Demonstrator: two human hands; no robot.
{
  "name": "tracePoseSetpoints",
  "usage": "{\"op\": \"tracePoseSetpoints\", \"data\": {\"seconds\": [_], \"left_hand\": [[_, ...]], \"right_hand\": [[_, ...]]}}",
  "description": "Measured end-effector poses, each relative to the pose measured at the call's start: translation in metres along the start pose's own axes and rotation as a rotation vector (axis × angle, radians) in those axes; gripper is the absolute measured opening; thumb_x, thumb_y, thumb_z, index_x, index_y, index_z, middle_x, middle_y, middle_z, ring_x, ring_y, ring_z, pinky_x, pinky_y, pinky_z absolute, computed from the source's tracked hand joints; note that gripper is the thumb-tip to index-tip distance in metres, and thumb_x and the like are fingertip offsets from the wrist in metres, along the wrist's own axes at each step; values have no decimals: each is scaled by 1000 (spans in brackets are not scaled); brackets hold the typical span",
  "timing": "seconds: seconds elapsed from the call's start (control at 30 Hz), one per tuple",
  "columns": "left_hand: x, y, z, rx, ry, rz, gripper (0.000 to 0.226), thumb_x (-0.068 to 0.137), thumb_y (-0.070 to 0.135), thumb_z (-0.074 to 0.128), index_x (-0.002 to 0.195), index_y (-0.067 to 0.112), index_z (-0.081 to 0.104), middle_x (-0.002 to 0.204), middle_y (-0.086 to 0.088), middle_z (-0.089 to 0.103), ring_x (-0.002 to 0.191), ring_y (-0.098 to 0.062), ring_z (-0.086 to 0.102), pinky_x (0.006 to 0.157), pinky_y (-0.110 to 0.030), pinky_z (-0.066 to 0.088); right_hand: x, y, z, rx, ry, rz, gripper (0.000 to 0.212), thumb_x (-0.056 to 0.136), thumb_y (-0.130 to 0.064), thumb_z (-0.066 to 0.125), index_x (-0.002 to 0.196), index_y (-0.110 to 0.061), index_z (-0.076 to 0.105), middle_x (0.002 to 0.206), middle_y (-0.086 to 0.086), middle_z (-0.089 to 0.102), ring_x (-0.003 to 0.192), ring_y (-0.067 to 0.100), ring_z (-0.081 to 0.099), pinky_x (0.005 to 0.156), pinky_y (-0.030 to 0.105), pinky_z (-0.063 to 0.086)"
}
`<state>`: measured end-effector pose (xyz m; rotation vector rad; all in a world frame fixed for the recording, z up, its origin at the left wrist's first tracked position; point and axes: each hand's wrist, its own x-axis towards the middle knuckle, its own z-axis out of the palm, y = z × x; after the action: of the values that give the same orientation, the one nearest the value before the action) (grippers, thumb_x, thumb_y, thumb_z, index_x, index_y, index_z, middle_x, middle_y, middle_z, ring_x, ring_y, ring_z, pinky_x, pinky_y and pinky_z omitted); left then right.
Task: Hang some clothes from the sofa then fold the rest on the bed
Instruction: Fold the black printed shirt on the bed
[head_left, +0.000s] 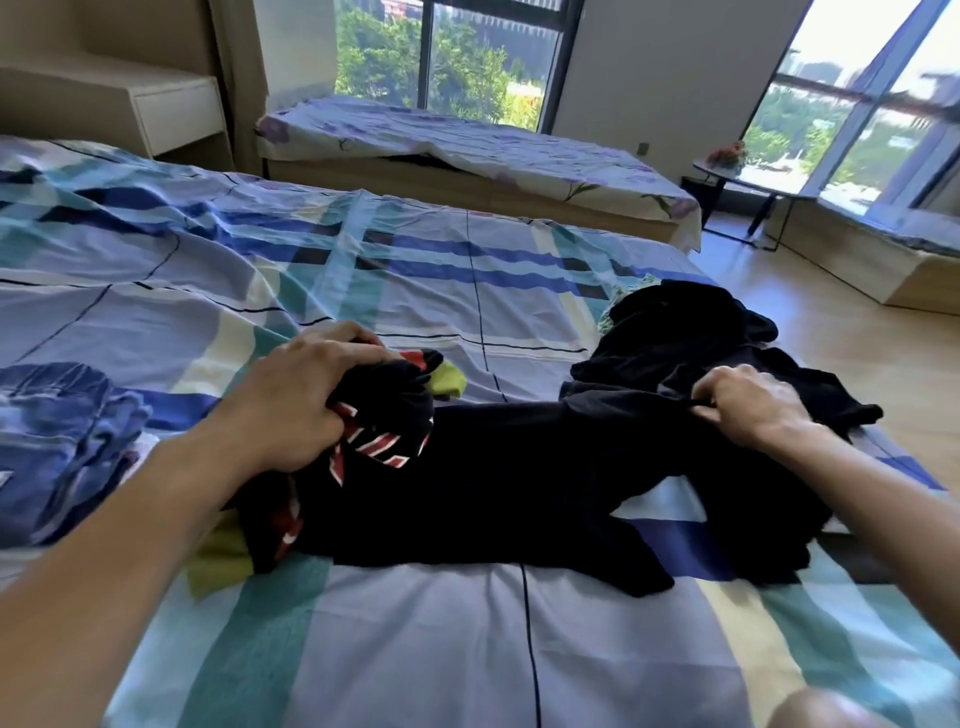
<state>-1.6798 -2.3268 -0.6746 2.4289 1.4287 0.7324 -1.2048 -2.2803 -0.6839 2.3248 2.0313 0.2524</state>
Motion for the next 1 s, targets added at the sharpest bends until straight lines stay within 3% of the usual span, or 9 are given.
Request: {"op": "tracePoseSetpoints", "data": {"seconds": [0.17, 0.27, 0.37, 0.47, 0.6, 0.67, 0.73, 0.83, 1.0], "left_hand": [[-7, -14, -15, 22, 103, -103, 81, 64, -7, 61, 130, 40, 63, 129, 17, 56, 115, -26, 57, 89, -52, 51], [-12, -25, -24, 52, 152, -132, 81, 62, -6, 65, 127, 42, 62, 128, 16, 54, 113, -26, 58, 88, -50, 52], [-11, -14, -20, -95, 172, -49, 79, 60, -7, 67, 130, 28, 58, 127, 6, 51, 115, -20, 56, 99, -32, 45], [-8, 9, -9, -240, 195, 45, 79, 64, 0, 68, 137, 22, 49, 132, 2, 50, 119, -8, 54, 100, -13, 40], [-5, 27, 3, -410, 220, 50, 89, 68, -5, 75, 143, 27, 40, 141, 5, 48, 124, -1, 57, 90, -20, 52], [-6, 31, 9, -353, 244, 12, 84, 65, 11, 74, 141, 28, 41, 139, 7, 52, 120, -1, 59, 92, -19, 49], [-8, 27, 12, -239, 250, -51, 68, 65, 22, 71, 129, 27, 53, 117, 4, 66, 104, -9, 66, 85, -22, 48], [-12, 18, 8, -149, 237, -133, 30, 73, 16, 71, 100, 27, 65, 84, 7, 68, 82, -15, 66, 70, -26, 42], [-17, 3, -10, -165, 274, -233, 30, 77, 0, 66, 100, 18, 62, 83, -1, 67, 78, -19, 60, 61, -11, 39]], "right_hand": [[-3, 45, 3, 138, -56, -66, 31, 85, -32, 76, 60, -44, 63, 68, -8, 64, 70, 16, 62, 67, 34, 50], [-15, 73, 4, -114, -89, 127, 9, 86, -34, 70, 88, -43, 71, 95, 4, 66, 88, 29, 66, 75, 38, 53], [-20, 51, -11, -265, -36, 193, 39, 84, -30, 69, 122, -29, 64, 121, 9, 59, 110, 32, 60, 88, 40, 47], [-29, -24, -40, 258, 223, -155, 74, 78, -38, 81, 143, -25, 50, 140, 11, 50, 130, 29, 48, 107, 43, 39], [-84, -147, -78, 712, -125, -690, 116, 66, -49, 90, 158, -38, 19, 157, -17, 29, 143, -3, 29, 115, 13, 24], [-99, -186, -72, 765, -206, -758, 125, 67, -37, 93, 160, -37, 9, 153, -16, 34, 140, -5, 33, 114, 12, 27], [-100, -204, -62, 875, -182, -663, 115, 69, -25, 92, 156, -43, 18, 137, -12, 55, 124, 2, 53, 105, 20, 42], [-92, -196, -53, 1106, -54, -509, 52, 78, -11, 85, 123, -26, 64, 100, 0, 75, 90, 10, 72, 80, 21, 54], [-73, -150, -37, 1358, 257, -139, 12, 93, -12, 71, 84, -19, 69, 75, -2, 72, 70, 12, 69, 69, 31, 56]]}}
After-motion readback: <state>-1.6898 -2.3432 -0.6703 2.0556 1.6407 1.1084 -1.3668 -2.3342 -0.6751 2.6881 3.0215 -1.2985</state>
